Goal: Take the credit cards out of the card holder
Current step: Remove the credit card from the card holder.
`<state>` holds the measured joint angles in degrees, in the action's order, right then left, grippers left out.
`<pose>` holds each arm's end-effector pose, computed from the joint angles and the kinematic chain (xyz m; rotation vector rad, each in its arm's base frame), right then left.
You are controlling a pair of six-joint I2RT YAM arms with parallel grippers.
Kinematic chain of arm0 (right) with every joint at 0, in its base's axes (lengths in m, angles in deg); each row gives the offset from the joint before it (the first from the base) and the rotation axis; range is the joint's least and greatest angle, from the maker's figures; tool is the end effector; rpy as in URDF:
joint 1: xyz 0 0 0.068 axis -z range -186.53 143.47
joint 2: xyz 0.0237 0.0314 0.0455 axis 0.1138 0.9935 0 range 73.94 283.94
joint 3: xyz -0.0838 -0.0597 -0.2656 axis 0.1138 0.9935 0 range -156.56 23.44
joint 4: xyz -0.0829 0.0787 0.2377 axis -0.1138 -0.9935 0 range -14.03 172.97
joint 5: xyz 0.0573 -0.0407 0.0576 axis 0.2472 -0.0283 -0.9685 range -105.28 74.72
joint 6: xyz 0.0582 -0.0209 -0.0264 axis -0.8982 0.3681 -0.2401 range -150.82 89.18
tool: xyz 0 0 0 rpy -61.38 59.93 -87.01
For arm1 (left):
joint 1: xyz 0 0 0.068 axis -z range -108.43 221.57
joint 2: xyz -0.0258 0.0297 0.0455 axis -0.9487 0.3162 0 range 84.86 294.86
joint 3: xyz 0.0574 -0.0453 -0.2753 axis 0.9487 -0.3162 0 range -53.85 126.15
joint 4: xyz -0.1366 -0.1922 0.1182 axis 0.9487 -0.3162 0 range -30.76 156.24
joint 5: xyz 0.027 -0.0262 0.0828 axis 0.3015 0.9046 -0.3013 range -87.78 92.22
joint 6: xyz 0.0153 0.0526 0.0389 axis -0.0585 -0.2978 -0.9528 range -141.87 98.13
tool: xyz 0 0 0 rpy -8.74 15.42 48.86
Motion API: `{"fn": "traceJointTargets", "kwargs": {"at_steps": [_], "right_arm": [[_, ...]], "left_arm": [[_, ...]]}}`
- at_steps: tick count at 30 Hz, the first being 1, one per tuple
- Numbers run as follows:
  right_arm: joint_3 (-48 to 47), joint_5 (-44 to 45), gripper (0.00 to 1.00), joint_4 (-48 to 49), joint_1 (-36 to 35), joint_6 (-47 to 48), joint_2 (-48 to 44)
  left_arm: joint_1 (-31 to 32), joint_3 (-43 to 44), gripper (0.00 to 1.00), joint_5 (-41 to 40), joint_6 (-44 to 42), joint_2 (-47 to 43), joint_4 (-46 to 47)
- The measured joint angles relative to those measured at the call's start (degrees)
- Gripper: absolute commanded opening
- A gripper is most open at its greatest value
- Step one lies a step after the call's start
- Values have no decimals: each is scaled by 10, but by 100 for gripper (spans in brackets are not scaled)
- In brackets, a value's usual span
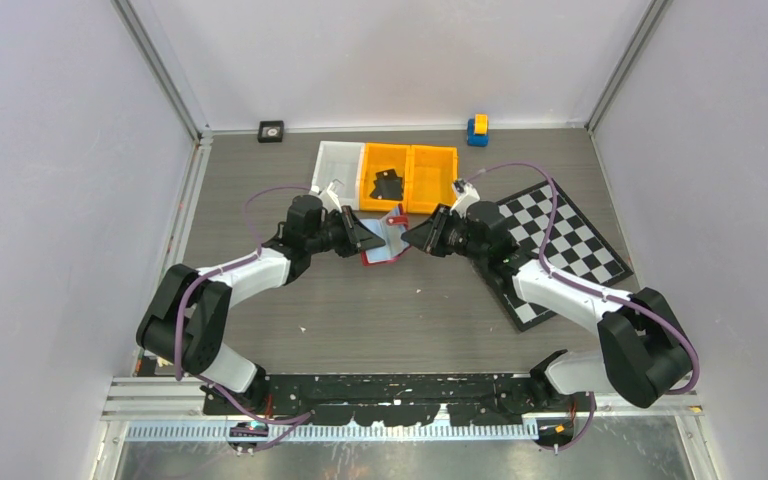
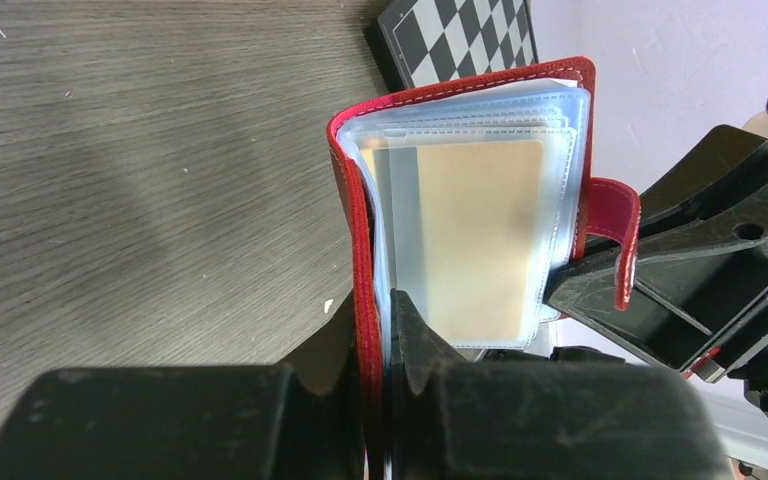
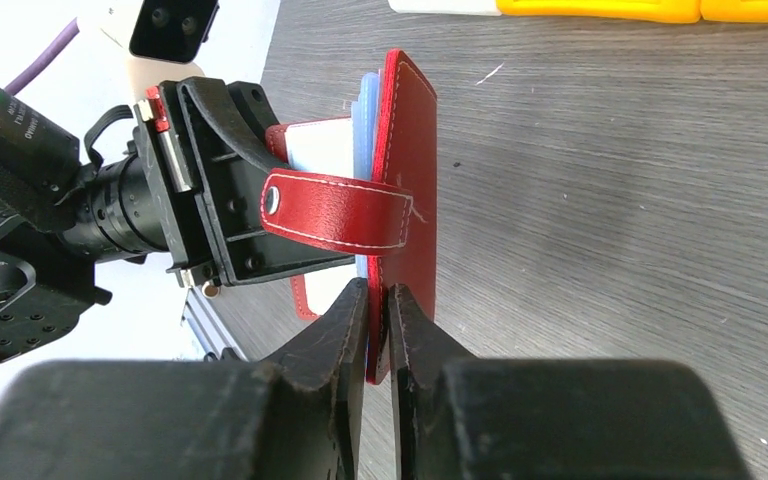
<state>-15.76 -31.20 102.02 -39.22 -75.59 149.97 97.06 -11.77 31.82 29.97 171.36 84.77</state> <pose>0.2504 0.1780 0.2430 0.0078 2.0486 1.1525 0.2870 -0.1661 0.2064 -0.1477 2.2388 -1.3226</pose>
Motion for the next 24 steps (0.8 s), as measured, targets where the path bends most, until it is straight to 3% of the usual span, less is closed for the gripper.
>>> {"fn": "traceJointTargets", "kwargs": {"at_steps": [4, 7, 19, 24], "right_arm": [[0, 2, 17, -8, 0, 3, 4], [-7, 3, 29, -17, 0, 5, 13], [-18, -8, 57, -26, 0, 10, 35], [-18, -12, 61, -26, 0, 10, 39]], "left_arm": [[0, 0, 0, 0, 0, 0, -2], [0, 0, 1, -2, 0, 0, -6], [0, 0, 1, -9, -2, 1, -8], [3, 0, 1, -9, -2, 3, -8]]}}
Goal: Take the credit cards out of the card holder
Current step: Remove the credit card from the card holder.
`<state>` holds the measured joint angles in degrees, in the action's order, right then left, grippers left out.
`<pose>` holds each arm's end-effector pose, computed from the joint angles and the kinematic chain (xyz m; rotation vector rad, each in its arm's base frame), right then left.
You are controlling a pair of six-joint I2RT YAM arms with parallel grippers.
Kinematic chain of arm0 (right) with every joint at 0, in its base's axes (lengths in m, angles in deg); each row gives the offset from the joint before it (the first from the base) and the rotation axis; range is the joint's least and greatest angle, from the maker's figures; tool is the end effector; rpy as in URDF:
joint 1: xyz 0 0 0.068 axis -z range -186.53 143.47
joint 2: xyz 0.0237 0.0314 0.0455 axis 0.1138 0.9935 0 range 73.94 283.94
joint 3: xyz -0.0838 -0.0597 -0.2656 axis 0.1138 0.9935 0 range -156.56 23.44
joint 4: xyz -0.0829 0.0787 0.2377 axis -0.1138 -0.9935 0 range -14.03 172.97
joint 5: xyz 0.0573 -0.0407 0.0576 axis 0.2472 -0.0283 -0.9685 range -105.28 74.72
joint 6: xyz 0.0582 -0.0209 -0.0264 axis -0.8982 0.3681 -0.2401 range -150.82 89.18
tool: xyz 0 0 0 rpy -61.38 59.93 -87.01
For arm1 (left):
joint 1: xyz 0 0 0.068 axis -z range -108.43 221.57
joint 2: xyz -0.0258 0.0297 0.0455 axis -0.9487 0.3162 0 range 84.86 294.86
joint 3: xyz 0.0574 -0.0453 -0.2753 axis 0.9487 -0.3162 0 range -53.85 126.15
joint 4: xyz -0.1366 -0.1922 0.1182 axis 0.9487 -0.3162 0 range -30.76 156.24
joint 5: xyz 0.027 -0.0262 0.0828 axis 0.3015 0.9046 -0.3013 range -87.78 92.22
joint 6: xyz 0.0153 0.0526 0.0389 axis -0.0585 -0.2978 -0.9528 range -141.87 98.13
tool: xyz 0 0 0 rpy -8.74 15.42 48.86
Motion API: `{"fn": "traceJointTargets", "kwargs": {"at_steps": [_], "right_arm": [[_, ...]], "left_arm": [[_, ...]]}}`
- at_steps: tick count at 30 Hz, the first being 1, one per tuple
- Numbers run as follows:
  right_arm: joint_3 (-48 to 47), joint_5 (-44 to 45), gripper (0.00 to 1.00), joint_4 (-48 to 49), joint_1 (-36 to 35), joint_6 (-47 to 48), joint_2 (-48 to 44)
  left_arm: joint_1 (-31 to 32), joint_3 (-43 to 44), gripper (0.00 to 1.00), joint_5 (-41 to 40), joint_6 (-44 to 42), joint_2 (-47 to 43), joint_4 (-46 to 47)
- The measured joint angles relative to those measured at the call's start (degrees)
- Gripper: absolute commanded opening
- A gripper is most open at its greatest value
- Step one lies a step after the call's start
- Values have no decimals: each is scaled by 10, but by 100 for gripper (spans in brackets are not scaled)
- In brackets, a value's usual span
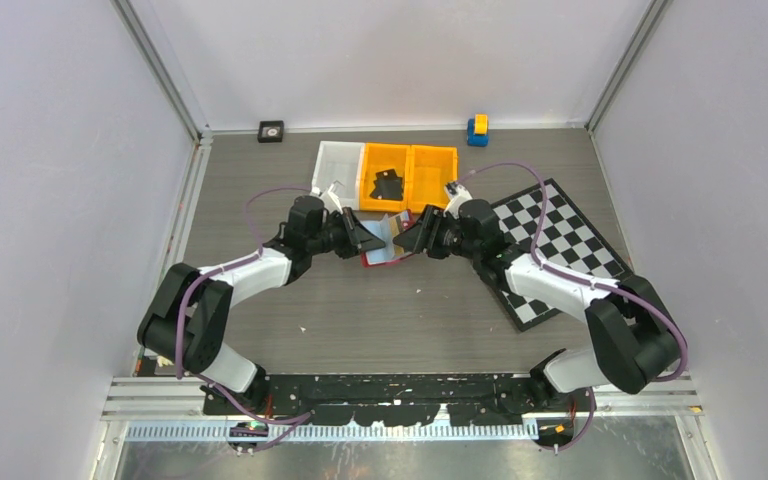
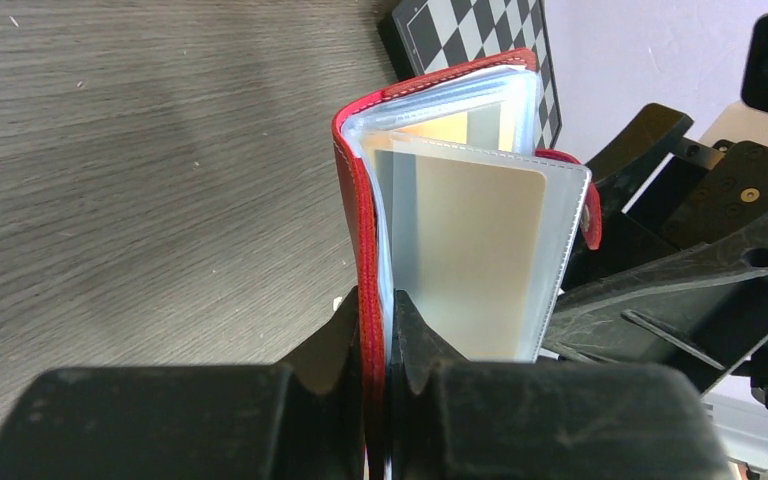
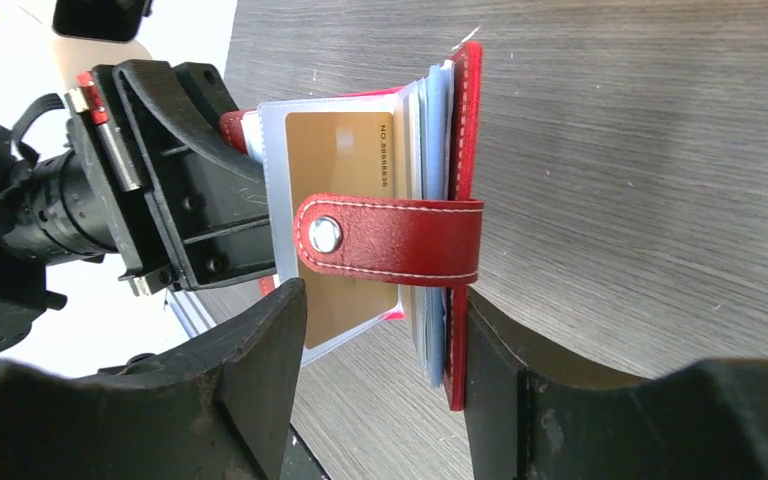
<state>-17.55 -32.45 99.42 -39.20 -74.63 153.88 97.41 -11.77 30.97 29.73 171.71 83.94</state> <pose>0.2588 0.1846 0.2288 -0.0070 2.1357 1.1308 0.2864 -0.1673 0.2028 -0.1564 2.2578 -1.3028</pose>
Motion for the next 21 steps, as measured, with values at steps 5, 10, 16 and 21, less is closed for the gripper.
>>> {"fn": "traceJointTargets", "kwargs": {"at_steps": [5, 10, 16, 21], "right_arm": [[0, -6, 67, 0, 0, 0, 14], [-1, -13, 51, 0, 0, -1, 15], [-8, -18, 22, -1, -1, 0, 33], [-10, -11, 12, -5, -2, 2, 35]], "left_arm": [[5, 3, 0, 0, -1, 0, -1], [9, 9, 1, 1, -8, 0, -4], [9, 9, 0, 19, -5, 0, 18], [9, 9, 16, 24, 0, 0, 28]]}}
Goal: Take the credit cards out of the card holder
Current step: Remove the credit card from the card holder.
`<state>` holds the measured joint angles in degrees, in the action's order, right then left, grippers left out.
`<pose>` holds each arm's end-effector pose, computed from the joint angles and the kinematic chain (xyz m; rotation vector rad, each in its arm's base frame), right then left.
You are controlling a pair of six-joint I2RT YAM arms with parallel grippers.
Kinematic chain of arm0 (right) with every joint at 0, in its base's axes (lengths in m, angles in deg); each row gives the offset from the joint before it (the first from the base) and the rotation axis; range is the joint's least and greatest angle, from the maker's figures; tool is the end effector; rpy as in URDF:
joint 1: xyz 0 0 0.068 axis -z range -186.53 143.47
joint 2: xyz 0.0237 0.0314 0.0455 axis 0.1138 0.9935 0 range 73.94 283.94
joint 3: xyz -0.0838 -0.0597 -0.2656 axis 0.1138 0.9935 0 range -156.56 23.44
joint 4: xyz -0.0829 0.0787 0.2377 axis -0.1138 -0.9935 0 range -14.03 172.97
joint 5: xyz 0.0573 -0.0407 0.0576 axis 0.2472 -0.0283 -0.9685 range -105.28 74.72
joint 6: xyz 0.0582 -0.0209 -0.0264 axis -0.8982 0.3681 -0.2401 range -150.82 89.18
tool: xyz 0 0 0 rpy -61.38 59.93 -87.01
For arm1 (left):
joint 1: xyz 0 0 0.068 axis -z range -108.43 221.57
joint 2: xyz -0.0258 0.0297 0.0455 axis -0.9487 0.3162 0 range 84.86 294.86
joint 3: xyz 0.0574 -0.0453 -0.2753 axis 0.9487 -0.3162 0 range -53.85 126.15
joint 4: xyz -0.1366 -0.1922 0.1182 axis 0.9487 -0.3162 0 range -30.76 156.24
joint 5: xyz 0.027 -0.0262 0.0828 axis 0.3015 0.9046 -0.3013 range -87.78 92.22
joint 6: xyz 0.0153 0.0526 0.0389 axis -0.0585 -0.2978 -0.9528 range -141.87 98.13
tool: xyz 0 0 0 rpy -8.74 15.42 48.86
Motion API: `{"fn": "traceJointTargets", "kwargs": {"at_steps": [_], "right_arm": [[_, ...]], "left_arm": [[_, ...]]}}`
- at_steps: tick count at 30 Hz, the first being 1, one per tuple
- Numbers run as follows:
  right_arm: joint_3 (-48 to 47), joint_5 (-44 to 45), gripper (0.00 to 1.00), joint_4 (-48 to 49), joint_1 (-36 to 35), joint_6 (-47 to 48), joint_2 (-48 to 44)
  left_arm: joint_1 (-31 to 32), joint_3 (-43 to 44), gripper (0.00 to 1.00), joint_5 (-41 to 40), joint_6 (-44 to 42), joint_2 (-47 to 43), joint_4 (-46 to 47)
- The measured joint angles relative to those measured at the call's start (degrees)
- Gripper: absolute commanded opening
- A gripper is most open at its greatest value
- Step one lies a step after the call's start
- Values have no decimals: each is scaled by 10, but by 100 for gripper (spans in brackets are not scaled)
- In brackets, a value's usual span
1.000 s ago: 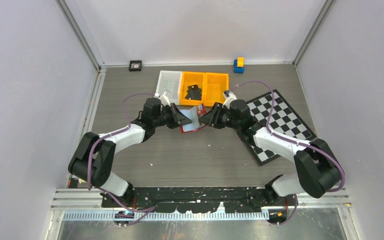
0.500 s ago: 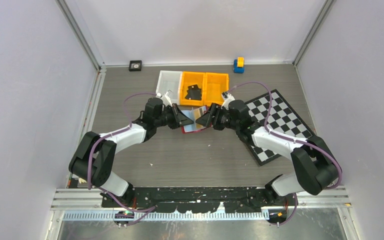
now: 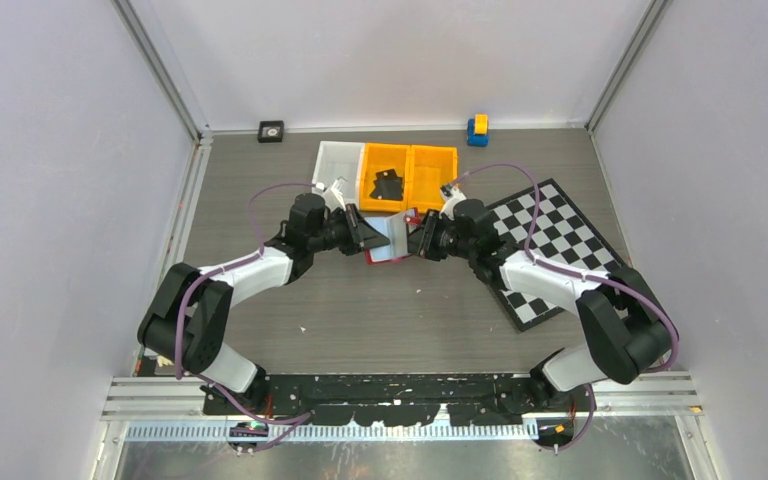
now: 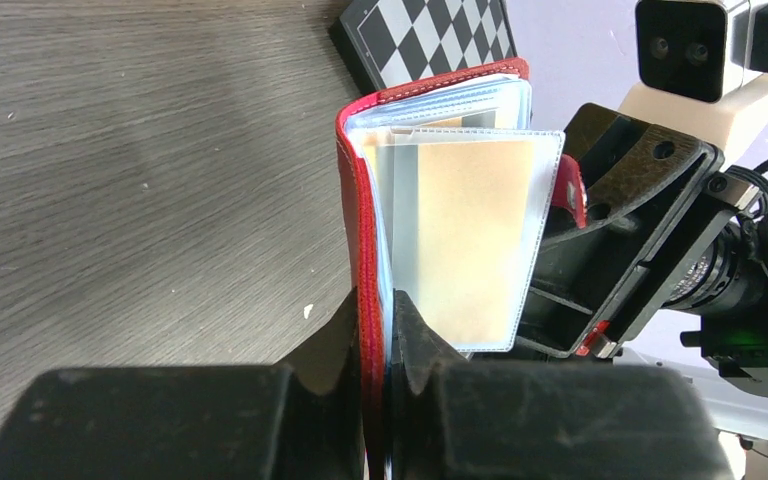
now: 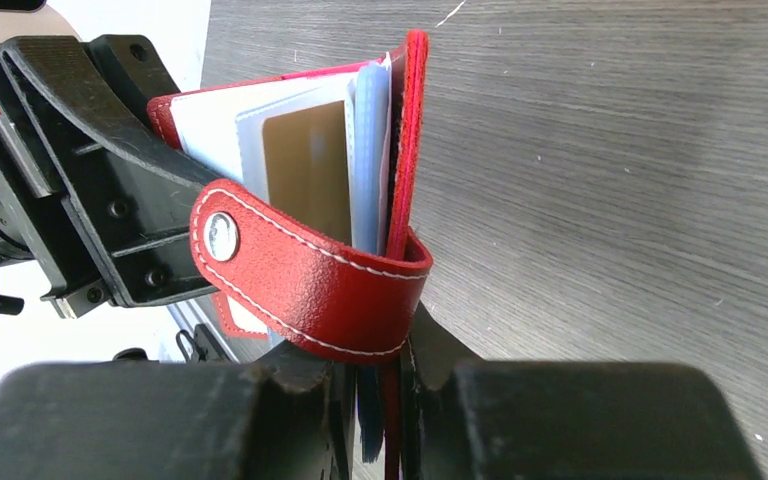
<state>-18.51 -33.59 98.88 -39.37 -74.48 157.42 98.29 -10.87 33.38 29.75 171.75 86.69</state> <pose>0.2650 0.1909 0.2149 -0.0146 2.1968 1.1285 0.2868 -0.1754 0.2134 -0.0801 2.2075 -1.3701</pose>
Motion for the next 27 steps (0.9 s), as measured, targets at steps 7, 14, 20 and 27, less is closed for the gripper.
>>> {"fn": "traceJointTargets", "kwargs": {"at_steps": [7, 14, 20, 27], "right_arm": [[-24, 77, 6, -76, -30, 40, -8], [-67, 207, 4, -166, -106, 99, -18], [-91, 285, 0, -223, -125, 123, -17], [-123, 340, 0, -261, -128, 132, 5]], "left_arm": [[2, 2, 57, -9, -12, 0, -15], [3, 4, 71, 1, 1, 13, 2], [8, 5, 76, 1, 2, 19, 7], [25, 17, 100, -7, -16, 19, -15]]}}
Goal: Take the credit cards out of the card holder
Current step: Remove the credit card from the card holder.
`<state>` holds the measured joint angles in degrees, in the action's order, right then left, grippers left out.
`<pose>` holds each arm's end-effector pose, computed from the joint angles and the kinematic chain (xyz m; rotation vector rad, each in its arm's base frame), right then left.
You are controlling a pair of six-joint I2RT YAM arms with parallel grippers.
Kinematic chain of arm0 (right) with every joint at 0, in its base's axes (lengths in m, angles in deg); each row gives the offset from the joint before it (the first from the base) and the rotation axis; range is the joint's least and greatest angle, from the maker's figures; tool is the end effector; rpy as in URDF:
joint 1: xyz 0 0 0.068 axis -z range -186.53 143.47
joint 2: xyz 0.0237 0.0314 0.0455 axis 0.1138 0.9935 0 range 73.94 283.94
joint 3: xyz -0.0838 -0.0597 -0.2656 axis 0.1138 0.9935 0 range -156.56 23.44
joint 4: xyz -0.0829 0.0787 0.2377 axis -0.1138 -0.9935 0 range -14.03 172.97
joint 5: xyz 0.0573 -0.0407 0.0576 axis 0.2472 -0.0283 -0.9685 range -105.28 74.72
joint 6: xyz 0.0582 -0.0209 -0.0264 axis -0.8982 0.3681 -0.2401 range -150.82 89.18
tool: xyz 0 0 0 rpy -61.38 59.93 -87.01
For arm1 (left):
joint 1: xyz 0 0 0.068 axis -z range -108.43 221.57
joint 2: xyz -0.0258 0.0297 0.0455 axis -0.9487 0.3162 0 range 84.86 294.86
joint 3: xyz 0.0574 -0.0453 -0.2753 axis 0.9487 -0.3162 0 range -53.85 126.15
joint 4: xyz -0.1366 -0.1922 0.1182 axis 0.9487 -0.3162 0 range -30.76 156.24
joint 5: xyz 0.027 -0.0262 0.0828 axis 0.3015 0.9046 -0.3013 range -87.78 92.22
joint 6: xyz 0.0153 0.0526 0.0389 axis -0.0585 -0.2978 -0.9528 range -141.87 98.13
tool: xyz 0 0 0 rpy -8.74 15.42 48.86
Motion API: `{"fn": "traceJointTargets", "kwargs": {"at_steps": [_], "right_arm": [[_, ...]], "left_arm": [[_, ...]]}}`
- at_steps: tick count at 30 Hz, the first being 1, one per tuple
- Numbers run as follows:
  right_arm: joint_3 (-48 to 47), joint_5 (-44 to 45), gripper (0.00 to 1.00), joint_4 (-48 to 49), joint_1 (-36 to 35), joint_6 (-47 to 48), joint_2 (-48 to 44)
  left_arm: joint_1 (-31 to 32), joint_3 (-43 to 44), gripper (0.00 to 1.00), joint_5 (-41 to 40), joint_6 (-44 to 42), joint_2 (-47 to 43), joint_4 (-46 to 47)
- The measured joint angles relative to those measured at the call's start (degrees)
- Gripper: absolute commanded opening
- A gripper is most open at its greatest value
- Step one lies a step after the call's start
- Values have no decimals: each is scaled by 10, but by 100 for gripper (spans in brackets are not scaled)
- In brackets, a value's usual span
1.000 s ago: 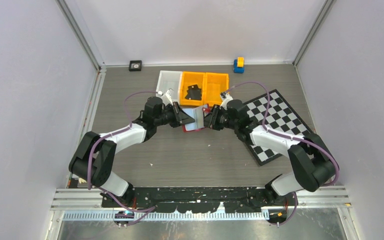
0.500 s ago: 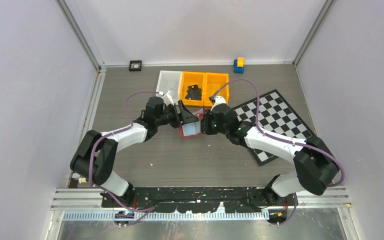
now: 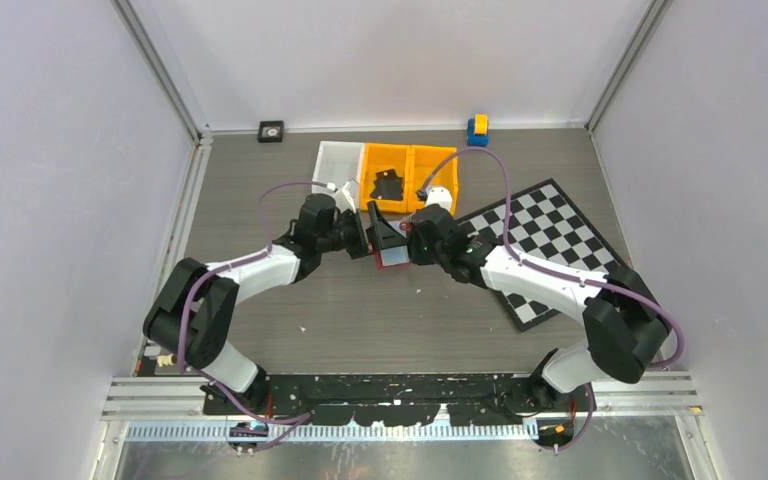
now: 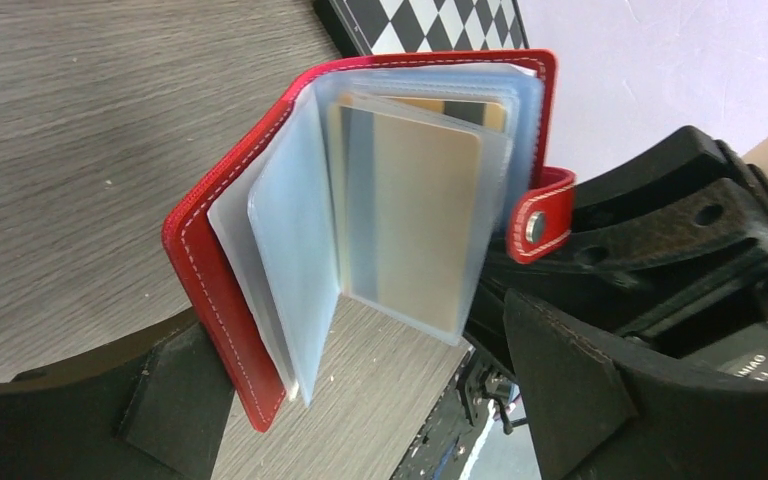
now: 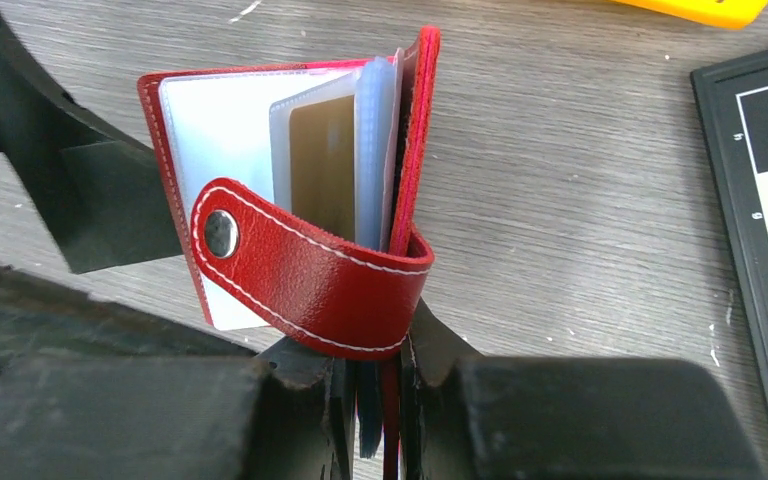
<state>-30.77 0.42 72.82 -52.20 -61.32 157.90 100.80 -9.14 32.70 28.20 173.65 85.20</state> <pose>0.2424 0.2271 0.2371 -0.1541 2.2631 0.4070 0.2858 -0.1910 0.2098 -0.0231 2.2420 -1.3593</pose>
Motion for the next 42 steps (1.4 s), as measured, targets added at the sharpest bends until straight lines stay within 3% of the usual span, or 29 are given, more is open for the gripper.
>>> {"fn": "traceJointTargets", "kwargs": {"at_steps": [8, 15, 20, 26, 31, 38, 42], "right_arm": [[-9, 11, 0, -23, 0, 0, 21], [-11, 13, 1, -27, -2, 1, 21], [-18, 18, 0, -34, -3, 2, 21], [-12, 5, 0, -26, -1, 0, 15], [23, -57, 0, 12, 30, -18, -22], [64, -173, 0, 87, 104, -64, -29], [77, -212, 1, 110, 119, -82, -29]], "left_arm": [[7, 3, 95, 0, -7, 7, -2], [7, 15, 99, -16, -18, 11, -34], [7, 25, 84, -25, -28, 19, -52], [5, 25, 59, -30, -25, 20, -55], [-7, 16, 37, -28, -20, 13, -43], [-21, 12, 25, -19, -10, -1, -28], [-23, 11, 13, -18, -9, -4, -24]]}}
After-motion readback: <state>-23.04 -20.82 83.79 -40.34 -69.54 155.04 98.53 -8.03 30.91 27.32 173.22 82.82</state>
